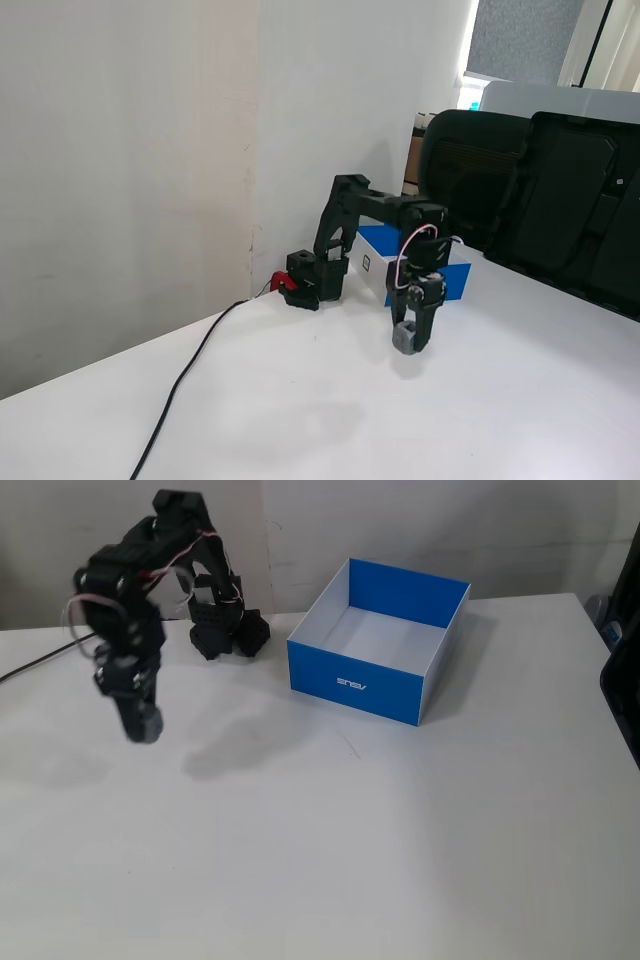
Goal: Grasp the gray block and put it in the box.
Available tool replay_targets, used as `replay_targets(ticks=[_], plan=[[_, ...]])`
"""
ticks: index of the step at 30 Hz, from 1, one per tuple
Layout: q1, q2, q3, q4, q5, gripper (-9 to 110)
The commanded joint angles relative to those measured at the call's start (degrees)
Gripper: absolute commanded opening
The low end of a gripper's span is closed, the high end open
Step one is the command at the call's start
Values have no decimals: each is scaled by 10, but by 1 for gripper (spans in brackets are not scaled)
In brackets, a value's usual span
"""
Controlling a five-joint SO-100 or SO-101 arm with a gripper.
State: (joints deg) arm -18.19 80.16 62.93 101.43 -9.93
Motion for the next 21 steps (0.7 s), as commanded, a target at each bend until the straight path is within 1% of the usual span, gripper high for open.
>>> replay_targets(ticks=[1, 5, 12, 15, 21], plan=[[56, 126, 20, 12, -7, 0], [135, 199, 86, 12, -18, 0], [317, 323, 198, 18, -40, 0], [382, 351, 221, 25, -40, 0], [474, 378, 264, 27, -42, 0]])
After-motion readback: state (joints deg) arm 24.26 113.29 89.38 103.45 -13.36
